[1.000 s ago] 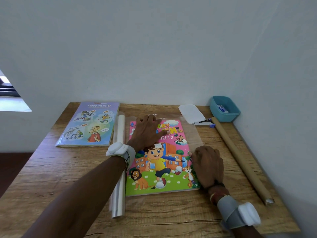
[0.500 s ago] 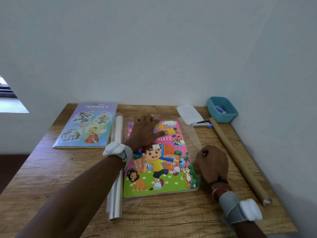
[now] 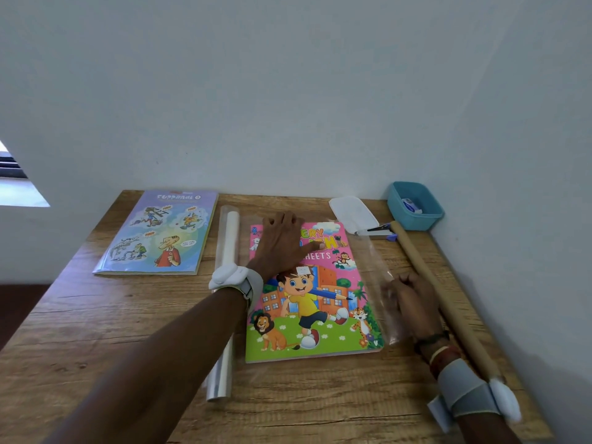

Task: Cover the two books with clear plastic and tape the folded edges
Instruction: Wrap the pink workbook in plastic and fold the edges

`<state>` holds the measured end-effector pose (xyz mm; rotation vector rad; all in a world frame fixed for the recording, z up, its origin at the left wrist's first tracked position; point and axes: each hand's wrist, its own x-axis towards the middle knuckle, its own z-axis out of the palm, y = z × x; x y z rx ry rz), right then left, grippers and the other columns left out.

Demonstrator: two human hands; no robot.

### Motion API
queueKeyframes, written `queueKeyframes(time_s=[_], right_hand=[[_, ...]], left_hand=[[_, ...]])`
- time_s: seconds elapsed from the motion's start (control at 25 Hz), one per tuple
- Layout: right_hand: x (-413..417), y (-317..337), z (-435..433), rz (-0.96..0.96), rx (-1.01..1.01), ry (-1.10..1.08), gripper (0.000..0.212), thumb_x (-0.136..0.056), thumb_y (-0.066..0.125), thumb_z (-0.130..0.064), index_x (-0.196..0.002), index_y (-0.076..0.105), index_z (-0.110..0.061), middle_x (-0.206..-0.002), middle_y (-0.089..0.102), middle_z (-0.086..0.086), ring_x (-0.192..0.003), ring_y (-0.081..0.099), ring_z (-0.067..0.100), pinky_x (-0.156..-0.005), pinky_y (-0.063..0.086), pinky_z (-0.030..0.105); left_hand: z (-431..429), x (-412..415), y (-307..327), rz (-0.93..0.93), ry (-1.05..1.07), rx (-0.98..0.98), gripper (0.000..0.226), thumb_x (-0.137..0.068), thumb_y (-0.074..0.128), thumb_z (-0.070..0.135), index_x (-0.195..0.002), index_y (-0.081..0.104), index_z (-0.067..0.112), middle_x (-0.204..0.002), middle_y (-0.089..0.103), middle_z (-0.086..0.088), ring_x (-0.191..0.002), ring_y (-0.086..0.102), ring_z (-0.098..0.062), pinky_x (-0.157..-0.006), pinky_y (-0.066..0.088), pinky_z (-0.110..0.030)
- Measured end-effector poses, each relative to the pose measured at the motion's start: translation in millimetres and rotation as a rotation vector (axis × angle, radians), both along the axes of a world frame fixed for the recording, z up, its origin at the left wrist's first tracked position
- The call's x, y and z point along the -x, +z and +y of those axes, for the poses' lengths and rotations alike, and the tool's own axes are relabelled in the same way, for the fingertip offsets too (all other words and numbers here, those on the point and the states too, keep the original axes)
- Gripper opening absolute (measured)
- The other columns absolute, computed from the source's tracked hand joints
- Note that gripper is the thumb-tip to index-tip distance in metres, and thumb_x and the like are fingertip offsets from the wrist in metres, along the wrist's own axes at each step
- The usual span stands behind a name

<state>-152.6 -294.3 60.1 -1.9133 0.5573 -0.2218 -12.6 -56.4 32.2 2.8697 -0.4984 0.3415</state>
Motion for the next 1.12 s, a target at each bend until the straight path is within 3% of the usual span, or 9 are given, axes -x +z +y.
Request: queueKeyframes(time_s=[0.12, 0.2, 0.32, 0.4, 0.52, 0.64, 0.76, 0.88, 1.12], right_hand=[[2, 2, 0, 0.004, 0.104, 0.052, 0.013, -0.086, 0.061, -0.012, -0.073, 0.06, -0.013, -0.075, 0.064, 0.008, -0.074, 0.059, 0.024, -0.061, 0.041, 0.03], [7, 6, 2, -0.017, 0.401, 0.115, 0.003, -0.088, 0.06, -0.02, -0.088, 0.061, -0.017, -0.088, 0.065, 0.003, -0.083, 0.06, 0.023, -0.066, 0.045, 0.031], [22, 2, 13, -0.176, 1.073, 0.306, 0.042, -0.079, 0.067, -0.02, -0.12, 0.057, -0.017, -0.119, 0.058, 0.007, -0.105, 0.056, 0.026, -0.081, 0.049, 0.04], [34, 0, 26, -0.298, 1.225, 0.468, 0.052, -0.065, 0.074, -0.014, -0.116, 0.061, -0.016, -0.115, 0.061, 0.009, -0.101, 0.058, 0.028, -0.077, 0.049, 0.041], [44, -10, 31, -0.254, 1.253, 0.513, 0.032, -0.069, 0.062, -0.015, -0.101, 0.063, -0.017, -0.102, 0.063, 0.006, -0.088, 0.061, 0.026, -0.072, 0.044, 0.038], [45, -11, 17, -0.091, 1.333, 0.405, 0.024, -0.071, 0.06, -0.014, -0.095, 0.061, -0.017, -0.089, 0.06, 0.005, -0.077, 0.059, 0.028, -0.071, 0.039, 0.04], [52, -2, 9, -0.065, 1.414, 0.444, 0.015, -0.073, 0.061, -0.019, -0.088, 0.058, -0.017, -0.078, 0.058, 0.004, -0.069, 0.058, 0.028, -0.071, 0.037, 0.042], [59, 10, -2, -0.133, 1.441, 0.538, 0.014, -0.074, 0.048, -0.022, -0.082, 0.058, -0.018, -0.072, 0.058, 0.001, -0.067, 0.057, 0.027, -0.073, 0.038, 0.042], [51, 37, -29, 0.155, 1.165, 0.705, 0.022, -0.094, 0.045, -0.034, -0.107, 0.062, -0.027, -0.101, 0.062, -0.007, -0.106, 0.049, 0.016, -0.085, 0.038, 0.036]], left_hand=[[-16, -1, -1, -0.023, 0.002, 0.033, 0.087, -0.076, 0.03, 0.084, -0.122, 0.055, 0.015, -0.121, 0.054, -0.006, -0.111, 0.049, -0.024, -0.097, 0.035, -0.044], [-23, -2, 0, -0.054, 0.016, 0.059, 0.087, -0.075, 0.031, 0.084, -0.117, 0.056, 0.012, -0.117, 0.055, -0.007, -0.108, 0.05, -0.024, -0.093, 0.037, -0.042], [-27, 0, 5, -0.129, 0.03, 0.117, 0.072, -0.081, 0.048, 0.074, -0.113, 0.058, 0.01, -0.115, 0.057, -0.007, -0.106, 0.052, -0.025, -0.089, 0.041, -0.042], [-32, 11, 16, -0.131, -0.028, 0.214, 0.06, -0.083, 0.059, 0.064, -0.113, 0.06, 0.012, -0.118, 0.058, -0.006, -0.11, 0.051, -0.025, -0.092, 0.042, -0.043], [-35, 48, 33, 0.099, -0.279, 0.249, 0.054, -0.081, 0.064, 0.063, -0.113, 0.065, 0.019, -0.123, 0.061, -0.001, -0.117, 0.051, -0.021, -0.101, 0.036, -0.043], [-31, 90, 35, 0.28, -0.482, 0.154, 0.079, -0.061, 0.07, 0.076, -0.124, 0.061, 0.029, -0.134, 0.057, 0.01, -0.125, 0.046, -0.013, -0.107, 0.032, -0.044], [-31, 112, 31, 0.311, -0.627, 0.068, 0.1, -0.052, 0.076, 0.077, -0.137, 0.049, 0.032, -0.151, 0.04, 0.01, -0.14, 0.031, -0.011, -0.114, 0.018, -0.037], [-36, 120, 39, 0.312, -0.678, -0.002, 0.099, -0.062, 0.077, 0.069, -0.143, 0.042, 0.025, -0.156, 0.034, 0.002, -0.142, 0.029, -0.016, -0.116, 0.019, -0.032], [-39, 132, 62, 0.228, -0.678, -0.273, 0.062, -0.081, 0.066, 0.055, -0.125, 0.061, 0.012, -0.106, 0.069, -0.013, -0.097, 0.062, -0.029, -0.077, 0.047, -0.033]])
